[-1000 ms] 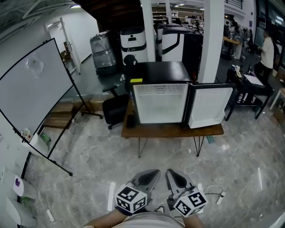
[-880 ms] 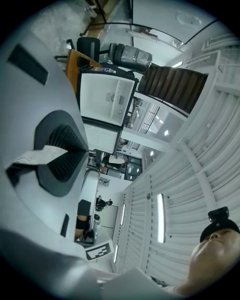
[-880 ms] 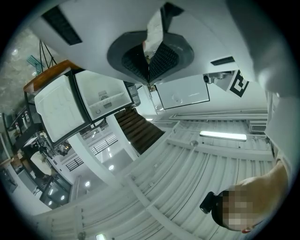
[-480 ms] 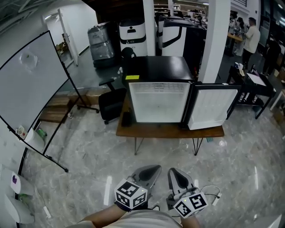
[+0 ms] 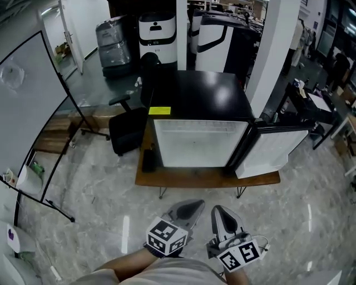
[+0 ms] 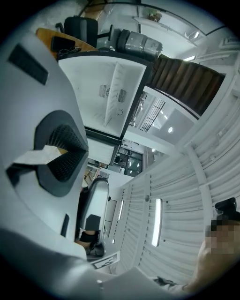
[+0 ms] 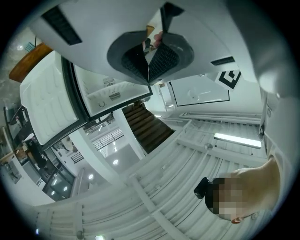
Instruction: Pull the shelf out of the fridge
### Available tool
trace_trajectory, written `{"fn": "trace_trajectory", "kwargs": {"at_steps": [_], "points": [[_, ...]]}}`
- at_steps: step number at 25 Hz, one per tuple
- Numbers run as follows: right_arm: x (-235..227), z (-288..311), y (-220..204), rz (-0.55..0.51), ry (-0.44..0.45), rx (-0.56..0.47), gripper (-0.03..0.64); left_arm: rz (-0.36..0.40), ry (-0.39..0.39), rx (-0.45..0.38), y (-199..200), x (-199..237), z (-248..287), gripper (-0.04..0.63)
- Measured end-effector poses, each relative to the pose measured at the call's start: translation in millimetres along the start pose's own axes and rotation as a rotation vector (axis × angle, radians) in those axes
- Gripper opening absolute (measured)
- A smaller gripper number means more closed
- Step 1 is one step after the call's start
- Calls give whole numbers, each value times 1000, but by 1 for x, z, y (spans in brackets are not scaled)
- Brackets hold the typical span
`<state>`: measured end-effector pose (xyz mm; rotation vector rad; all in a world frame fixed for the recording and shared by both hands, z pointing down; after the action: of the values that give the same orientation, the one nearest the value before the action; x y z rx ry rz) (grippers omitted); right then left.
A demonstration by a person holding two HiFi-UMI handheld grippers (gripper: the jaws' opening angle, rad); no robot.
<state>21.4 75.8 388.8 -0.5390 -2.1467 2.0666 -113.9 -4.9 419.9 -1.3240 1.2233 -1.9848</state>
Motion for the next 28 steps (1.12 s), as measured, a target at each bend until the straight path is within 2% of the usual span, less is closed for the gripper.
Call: {"fn": "trace_trajectory", "kwargs": {"at_steps": [3,5,9,13,20,22,23,28], "points": [[-13,31,0,1,-27,9,18,-16,-23,4,18,31,29,5],[-22,45,-1,3,-47,20,18,-61,-31,-1,28,51,47,5],[-44,67,0,11,-73,38,17,-279,-28,-45,40,94,85,5],[-70,89,1,22,-49,41,17,-495,-22,-77,45,129,124,5],[-125,130,21,14,76,41,18,-675,10,-150,56,155,183,9],[-139,139,25,13,112,38,18,-743,0,-183,56,164,197,93],[-145,143,26,12,129,37,18,-775,-6,-202,55,168,204,115],[-174,155,29,17,186,41,17,-887,-10,-290,59,188,232,167]]}}
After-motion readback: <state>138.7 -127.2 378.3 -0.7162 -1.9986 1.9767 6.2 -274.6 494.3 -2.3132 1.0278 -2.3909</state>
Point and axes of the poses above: the fingertips, and each gripper's own axes: z forward along the fingers, x to its left, y out of its top, the point moved 9 cm from there along -z, backward along the fingers, and after that the axes turned 11 degrees about -z, right-handed, at the moved point
